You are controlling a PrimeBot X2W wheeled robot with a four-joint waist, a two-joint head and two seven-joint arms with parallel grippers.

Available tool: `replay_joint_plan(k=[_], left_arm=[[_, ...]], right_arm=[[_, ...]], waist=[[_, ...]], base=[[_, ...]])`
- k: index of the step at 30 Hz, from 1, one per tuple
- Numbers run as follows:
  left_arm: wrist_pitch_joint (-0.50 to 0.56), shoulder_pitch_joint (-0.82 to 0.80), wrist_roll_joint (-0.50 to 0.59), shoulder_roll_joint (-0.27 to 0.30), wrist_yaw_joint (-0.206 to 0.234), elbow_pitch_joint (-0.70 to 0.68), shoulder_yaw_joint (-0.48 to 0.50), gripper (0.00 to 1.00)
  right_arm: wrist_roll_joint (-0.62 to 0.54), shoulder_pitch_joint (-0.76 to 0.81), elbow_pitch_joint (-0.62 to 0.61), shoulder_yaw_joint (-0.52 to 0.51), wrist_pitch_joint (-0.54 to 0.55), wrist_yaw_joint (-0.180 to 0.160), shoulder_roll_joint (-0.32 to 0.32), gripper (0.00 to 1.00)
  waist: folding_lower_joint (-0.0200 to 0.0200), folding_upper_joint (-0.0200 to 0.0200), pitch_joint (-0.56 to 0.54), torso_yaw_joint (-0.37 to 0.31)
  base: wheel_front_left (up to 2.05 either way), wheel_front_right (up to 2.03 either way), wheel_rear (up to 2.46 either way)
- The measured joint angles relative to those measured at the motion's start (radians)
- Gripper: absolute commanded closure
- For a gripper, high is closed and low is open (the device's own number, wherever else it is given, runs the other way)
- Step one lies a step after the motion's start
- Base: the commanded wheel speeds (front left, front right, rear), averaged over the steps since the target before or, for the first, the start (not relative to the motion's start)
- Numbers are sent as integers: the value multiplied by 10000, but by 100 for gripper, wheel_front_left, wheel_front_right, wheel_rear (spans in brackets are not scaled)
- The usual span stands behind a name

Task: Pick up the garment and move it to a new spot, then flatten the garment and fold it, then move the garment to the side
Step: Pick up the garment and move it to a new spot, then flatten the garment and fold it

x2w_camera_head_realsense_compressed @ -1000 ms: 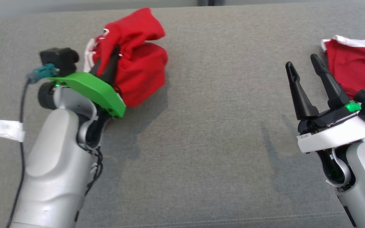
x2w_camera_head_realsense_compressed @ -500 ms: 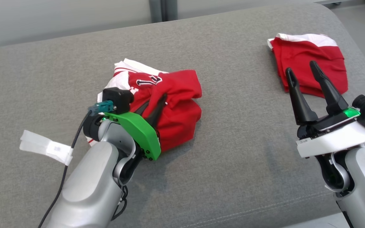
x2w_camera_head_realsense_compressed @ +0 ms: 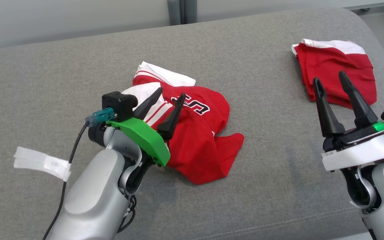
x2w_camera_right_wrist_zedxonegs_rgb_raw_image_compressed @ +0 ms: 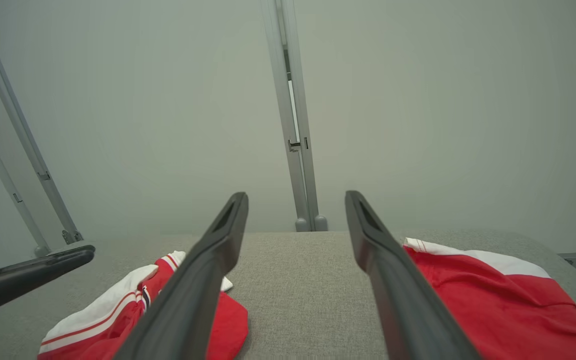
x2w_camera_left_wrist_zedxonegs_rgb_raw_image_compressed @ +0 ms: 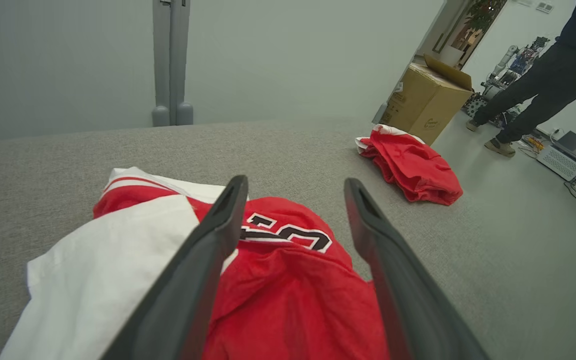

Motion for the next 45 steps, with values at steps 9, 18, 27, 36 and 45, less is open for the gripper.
replay_joint_plan(k=[9,18,27,36,45], left_arm=[[-301,542,-69,357,566,115,832,0],[-514,1191,-255,543,675,52,1012,0],[-683,1407,-251,543,928,-178,1127,0],[-656,1400,-255,535,1028,-514,1137,0],[301,716,-527,560,1206,-316,1273,0]], right_arm=[[96,463,81,539,50,121,21,0],[270,1127,849,1072,815,224,4,0],[364,1230,1471,1553,1655,324,-36,0],[575,855,1854,1841,2351,368,58,0],[610,-295,1916,2150,2911,510,88,0]], waist=[[0,0,-130,528],[0,0,-100,560],[0,0,-6,631],[0,0,443,777],[0,0,1154,976]], base=[[0,0,0],[0,0,0],[0,0,0],[0,0,0],[0,0,0]])
